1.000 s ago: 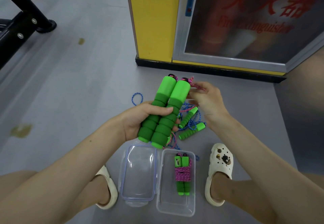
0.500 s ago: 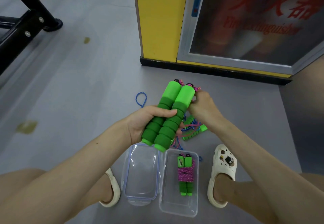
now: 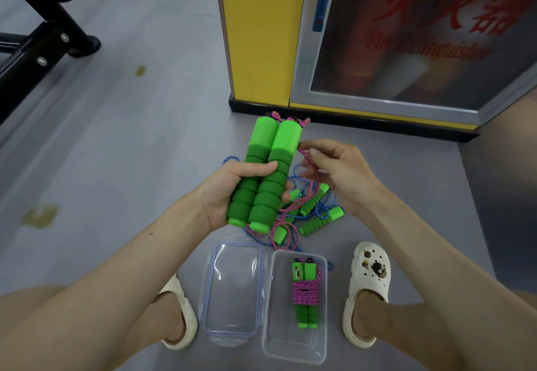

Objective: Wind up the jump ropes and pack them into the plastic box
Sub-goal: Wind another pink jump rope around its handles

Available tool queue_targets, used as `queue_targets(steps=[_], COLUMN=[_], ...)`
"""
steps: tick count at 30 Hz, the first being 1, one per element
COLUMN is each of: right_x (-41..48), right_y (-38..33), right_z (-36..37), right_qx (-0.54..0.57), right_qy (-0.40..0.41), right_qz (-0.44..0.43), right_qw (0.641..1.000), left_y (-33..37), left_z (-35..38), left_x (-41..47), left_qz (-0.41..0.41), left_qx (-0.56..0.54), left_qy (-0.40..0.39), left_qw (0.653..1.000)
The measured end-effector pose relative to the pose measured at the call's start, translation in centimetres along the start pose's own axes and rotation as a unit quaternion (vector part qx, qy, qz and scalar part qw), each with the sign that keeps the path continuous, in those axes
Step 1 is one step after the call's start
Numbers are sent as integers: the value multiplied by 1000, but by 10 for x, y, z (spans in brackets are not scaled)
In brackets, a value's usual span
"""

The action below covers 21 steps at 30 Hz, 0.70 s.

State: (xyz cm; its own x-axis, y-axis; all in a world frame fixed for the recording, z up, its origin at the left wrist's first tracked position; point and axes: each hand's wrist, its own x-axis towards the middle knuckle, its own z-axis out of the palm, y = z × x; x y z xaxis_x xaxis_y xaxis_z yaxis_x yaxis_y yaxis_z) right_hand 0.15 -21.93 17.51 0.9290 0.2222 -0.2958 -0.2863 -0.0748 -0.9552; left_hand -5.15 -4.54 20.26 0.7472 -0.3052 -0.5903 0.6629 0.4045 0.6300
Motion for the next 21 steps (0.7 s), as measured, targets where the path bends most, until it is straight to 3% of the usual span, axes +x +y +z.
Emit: queue_targets(steps=[3,6,10,15,21], right_x=[-1,-1,2,-3,-5], right_y=[3,5,4,3,0], right_z=[0,0,0,2,0], right_qx=[-48,-135,-138,5,-126], right_qy=[-4,30,37,-2,33], right_qz=[18,-34,-61,-13,-70], right_qw=[999,990,988,1000,989], left_y=[1,3,1,3,3], left_z=[-1,2,3,3,4], left_x=[-1,-3,-3,-3,-3], left_qz=[-13,-19,-8,7,2], left_qx=[11,26,39,44,13], left_qy=[-25,-44,-38,-16,14], left_qw=[1000,999,998,999,1000])
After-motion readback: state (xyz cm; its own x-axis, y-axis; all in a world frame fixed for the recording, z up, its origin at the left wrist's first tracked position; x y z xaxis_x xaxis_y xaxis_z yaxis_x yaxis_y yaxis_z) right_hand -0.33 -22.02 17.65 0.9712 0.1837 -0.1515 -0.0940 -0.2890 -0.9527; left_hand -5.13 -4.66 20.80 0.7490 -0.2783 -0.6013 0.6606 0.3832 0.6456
